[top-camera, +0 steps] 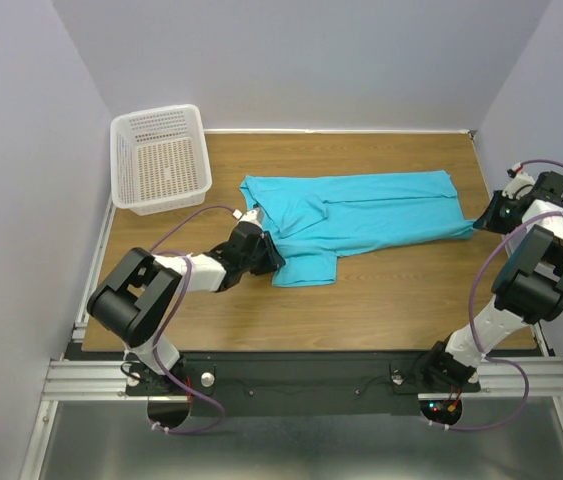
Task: Fold and stack the t-shirts
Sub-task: Fold the tshirt
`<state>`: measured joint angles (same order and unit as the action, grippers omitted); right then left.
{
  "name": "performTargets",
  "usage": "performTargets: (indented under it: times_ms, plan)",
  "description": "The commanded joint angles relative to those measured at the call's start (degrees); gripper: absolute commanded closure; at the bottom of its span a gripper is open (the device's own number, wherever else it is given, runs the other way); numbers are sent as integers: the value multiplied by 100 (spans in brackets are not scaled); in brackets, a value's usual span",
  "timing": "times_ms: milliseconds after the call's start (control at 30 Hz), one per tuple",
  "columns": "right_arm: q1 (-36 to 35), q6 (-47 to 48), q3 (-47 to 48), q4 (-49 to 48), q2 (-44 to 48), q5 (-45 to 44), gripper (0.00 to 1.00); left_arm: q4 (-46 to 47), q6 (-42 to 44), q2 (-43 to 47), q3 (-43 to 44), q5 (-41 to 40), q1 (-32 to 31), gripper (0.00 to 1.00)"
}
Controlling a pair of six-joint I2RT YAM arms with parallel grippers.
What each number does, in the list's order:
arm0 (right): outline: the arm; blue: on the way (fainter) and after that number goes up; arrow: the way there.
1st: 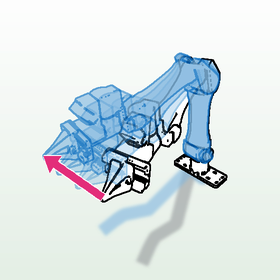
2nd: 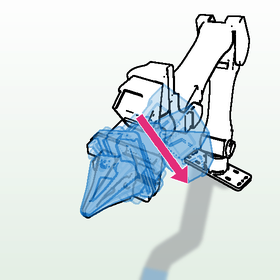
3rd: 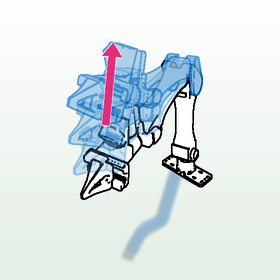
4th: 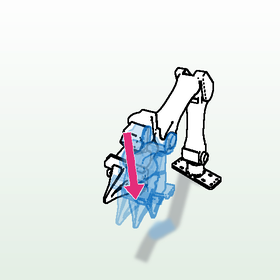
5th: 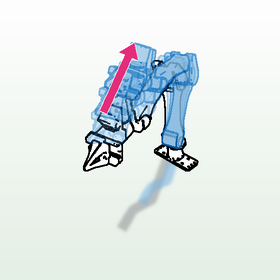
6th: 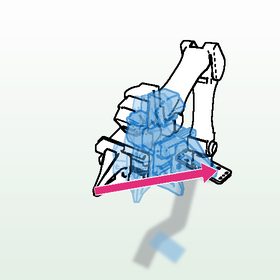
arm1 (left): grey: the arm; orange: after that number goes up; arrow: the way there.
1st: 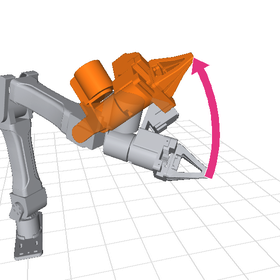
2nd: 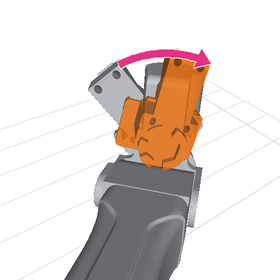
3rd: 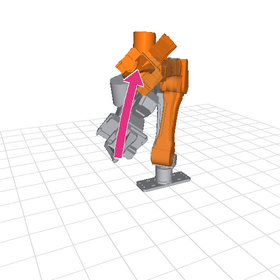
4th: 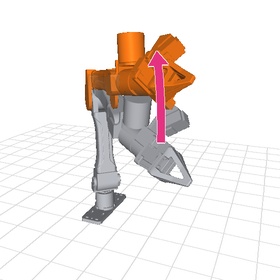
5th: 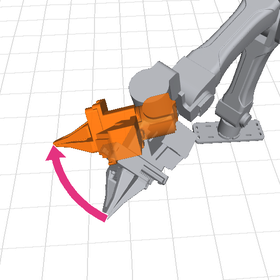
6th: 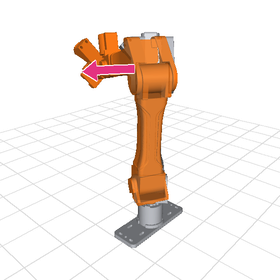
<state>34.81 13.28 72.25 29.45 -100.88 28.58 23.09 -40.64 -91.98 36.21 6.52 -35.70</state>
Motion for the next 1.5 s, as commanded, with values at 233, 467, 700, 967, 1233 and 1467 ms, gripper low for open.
performTargets:
  times_ms: [233,467,700,967,1233,1467]
  plan:
    - [44,-27,17,-150,209,122,99,-1148,302,574,-351,-556,-77,96]
    - [44,-9,70,-150,253,34,99,-1518,452,1691,-123,-240,-77,100]
    - [44,-36,105,-150,253,43,99,-1791,452,2351,27,15,37,100]
    - [44,-1,9,-142,394,104,99,-1554,57,2431,-122,909,501,100]
    - [44,392,-149,16,341,253,99,-1026,-331,2370,-369,2080,1311,100]
    - [44,1589,-641,701,200,87,99,-859,-242,2027,-562,2748,1320,100]
